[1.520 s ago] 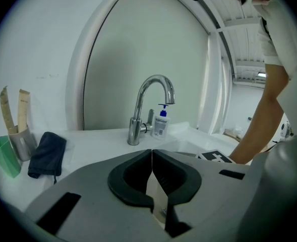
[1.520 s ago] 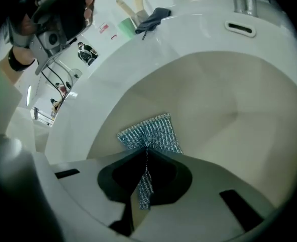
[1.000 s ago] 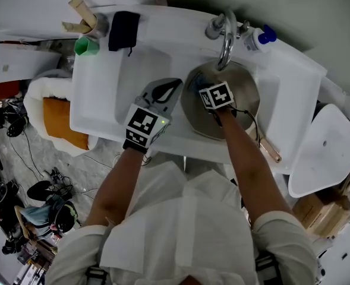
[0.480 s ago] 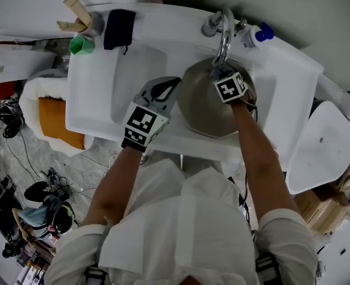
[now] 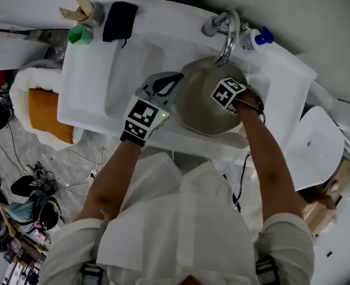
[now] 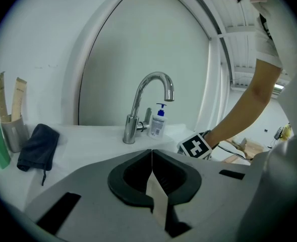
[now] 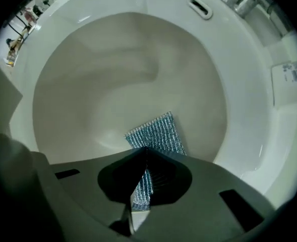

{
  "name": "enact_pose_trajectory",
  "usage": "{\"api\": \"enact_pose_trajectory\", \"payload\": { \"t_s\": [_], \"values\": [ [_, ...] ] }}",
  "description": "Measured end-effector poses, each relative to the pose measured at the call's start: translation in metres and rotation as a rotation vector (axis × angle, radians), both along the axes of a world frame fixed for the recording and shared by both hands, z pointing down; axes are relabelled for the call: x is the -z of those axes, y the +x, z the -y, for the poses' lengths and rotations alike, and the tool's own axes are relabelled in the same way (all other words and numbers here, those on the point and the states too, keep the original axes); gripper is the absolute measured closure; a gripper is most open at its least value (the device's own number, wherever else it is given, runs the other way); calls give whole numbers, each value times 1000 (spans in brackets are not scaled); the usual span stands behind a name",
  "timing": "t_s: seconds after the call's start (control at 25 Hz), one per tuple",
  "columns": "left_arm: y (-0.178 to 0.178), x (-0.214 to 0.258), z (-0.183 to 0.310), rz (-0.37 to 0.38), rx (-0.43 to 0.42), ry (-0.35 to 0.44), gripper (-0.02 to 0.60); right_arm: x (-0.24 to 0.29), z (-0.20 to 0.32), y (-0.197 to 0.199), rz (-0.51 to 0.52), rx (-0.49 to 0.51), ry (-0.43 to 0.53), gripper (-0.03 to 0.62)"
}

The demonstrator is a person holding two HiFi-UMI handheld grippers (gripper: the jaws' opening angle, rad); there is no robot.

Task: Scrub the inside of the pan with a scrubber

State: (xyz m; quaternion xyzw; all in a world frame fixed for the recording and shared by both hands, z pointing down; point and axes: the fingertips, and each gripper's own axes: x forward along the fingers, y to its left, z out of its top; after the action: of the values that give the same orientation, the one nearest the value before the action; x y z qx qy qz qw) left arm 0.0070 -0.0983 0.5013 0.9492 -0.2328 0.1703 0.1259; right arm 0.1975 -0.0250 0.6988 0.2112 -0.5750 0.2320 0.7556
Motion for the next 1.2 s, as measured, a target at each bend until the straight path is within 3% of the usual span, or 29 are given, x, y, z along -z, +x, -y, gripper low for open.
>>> {"api": "enact_pose_trajectory", "payload": {
  "t_s": [0.44, 0.56, 0.68, 0.84, 1.04, 1.2],
  "values": [
    [-2, 5, -2, -7, 7, 9, 565, 7, -90, -32, 159, -108, -300, 580],
    [-3, 6, -3, -3, 3, 10, 565, 5, -102, -47, 192, -98, -333, 580],
    [-4, 4, -5, 3, 0, 13, 565, 6, -107, -71, 288, -136, -354, 580],
    [-5, 4, -6, 6, -4, 16, 565, 0, -104, -107, 421, -171, -286, 580],
    [-9, 3, -8, 24, -9, 19, 565, -7, -82, -145, 543, -138, -99, 580],
    [-8, 2, -7, 33, -14, 13, 565, -10, -70, -172, 656, -200, -48, 580]
  ]
}}
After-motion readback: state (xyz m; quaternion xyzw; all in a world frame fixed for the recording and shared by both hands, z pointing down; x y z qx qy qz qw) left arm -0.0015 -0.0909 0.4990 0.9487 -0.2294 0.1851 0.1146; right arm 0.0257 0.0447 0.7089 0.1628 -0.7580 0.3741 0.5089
